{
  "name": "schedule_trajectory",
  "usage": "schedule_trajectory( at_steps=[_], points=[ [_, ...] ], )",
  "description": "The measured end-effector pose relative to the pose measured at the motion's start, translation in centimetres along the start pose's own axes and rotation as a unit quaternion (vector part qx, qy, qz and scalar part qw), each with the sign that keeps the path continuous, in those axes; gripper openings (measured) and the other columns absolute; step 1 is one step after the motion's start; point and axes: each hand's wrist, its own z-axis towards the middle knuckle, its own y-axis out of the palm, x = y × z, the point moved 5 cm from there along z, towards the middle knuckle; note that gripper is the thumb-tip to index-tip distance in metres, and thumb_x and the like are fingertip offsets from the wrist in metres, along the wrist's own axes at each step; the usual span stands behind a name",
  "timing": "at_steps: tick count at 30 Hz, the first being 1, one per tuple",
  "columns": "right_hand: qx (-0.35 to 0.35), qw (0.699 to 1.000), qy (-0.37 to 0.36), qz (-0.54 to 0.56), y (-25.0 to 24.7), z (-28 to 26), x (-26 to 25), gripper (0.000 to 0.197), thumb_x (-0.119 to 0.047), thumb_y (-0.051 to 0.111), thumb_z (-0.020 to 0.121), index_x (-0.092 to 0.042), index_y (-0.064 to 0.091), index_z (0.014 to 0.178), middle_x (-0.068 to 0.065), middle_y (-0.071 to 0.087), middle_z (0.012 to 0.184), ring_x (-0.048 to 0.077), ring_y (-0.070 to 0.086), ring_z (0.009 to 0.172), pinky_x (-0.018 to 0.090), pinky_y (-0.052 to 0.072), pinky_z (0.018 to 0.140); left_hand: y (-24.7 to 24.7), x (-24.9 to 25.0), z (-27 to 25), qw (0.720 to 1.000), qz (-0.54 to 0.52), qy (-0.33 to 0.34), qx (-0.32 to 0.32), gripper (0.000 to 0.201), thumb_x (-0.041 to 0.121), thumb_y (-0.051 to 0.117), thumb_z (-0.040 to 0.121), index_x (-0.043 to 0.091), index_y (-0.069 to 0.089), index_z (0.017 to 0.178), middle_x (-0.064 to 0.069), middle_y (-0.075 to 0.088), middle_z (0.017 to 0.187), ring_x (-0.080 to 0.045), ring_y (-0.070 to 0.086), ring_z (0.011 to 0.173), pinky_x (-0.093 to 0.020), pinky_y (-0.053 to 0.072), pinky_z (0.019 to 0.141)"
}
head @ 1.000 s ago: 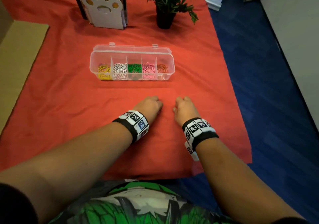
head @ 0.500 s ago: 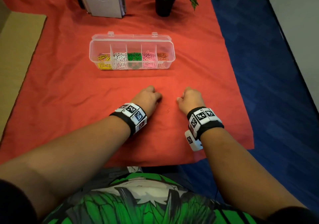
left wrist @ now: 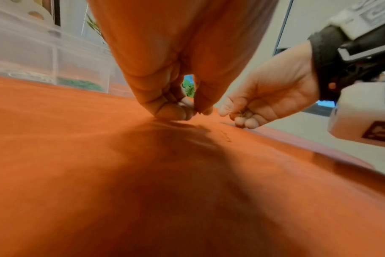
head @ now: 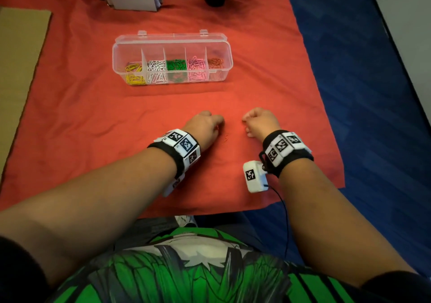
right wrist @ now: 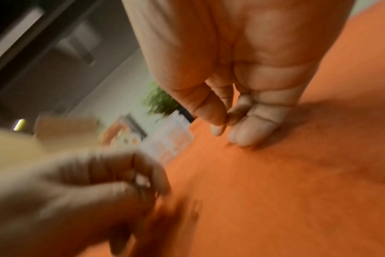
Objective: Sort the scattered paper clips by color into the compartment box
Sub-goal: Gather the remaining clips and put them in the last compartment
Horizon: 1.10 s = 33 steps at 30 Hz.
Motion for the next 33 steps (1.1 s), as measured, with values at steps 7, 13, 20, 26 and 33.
schedule_trajectory(
  at_steps=[7, 13, 20, 26, 33],
  points=[
    [-0.028, 0.977, 0.042, 0.206, -1.3, -0.6, 1.6, 0.029, 0.007, 0.042, 0.084, -0.017, 0.053, 0.071, 0.003, 0.049, 0.062, 0.01, 0.048, 0.052, 0.015, 0.044, 0.04, 1.5, 1.8, -0.4, 0.998, 0.059, -0.01, -0.006, 0.024, 0.027, 0.057, 0.082, 0.008, 0.063, 0.095, -0.015, 0.056, 0.105, -0.035, 0.059, 0.093, -0.037, 0.047, 0.082],
    [0.021, 0.996, -0.037, 0.074, -2.7, 0.1, -0.4, 0.032, 0.0, 0.043, 0.078, -0.026, 0.055, 0.066, -0.002, 0.052, 0.059, 0.015, 0.048, 0.051, 0.03, 0.045, 0.055, 1.7, 2.4, 0.0, 0.996, 0.089, 0.01, -0.03, 0.018, 0.015, 0.05, 0.085, 0.006, 0.058, 0.096, -0.019, 0.06, 0.105, -0.038, 0.059, 0.096, -0.038, 0.046, 0.08],
    [0.056, 0.987, -0.146, 0.033, -3.8, 0.8, -5.0, 0.029, -0.001, 0.044, 0.082, -0.024, 0.062, 0.08, -0.014, 0.05, 0.063, 0.004, 0.046, 0.057, 0.021, 0.04, 0.061, 0.2, 1.4, 0.2, 0.999, -0.031, -0.032, -0.003, 0.007, 0.014, 0.056, 0.078, 0.012, 0.062, 0.082, -0.013, 0.068, 0.088, -0.031, 0.063, 0.086, -0.029, 0.046, 0.074],
    [0.102, 0.964, -0.24, 0.058, -4.4, 2.3, -11.4, 0.025, -0.007, 0.048, 0.082, -0.017, 0.067, 0.095, 0.003, 0.065, 0.092, 0.016, 0.058, 0.084, 0.036, 0.051, 0.088, -7.8, -0.1, 1.8, 0.973, -0.123, -0.081, 0.175, 0.006, 0.012, 0.062, 0.078, 0.009, 0.064, 0.082, -0.006, 0.067, 0.08, -0.019, 0.058, 0.073, -0.022, 0.041, 0.067],
    [0.078, 0.969, -0.234, -0.001, -4.9, 4.1, -13.5, 0.036, -0.001, 0.043, 0.084, -0.012, 0.067, 0.109, 0.007, 0.069, 0.11, 0.019, 0.063, 0.104, 0.023, 0.046, 0.093, -12.4, 0.2, 6.4, 0.98, -0.052, -0.078, 0.174, 0.01, 0.013, 0.059, 0.078, 0.01, 0.063, 0.087, -0.011, 0.069, 0.092, -0.029, 0.061, 0.088, -0.031, 0.047, 0.077]
  ],
)
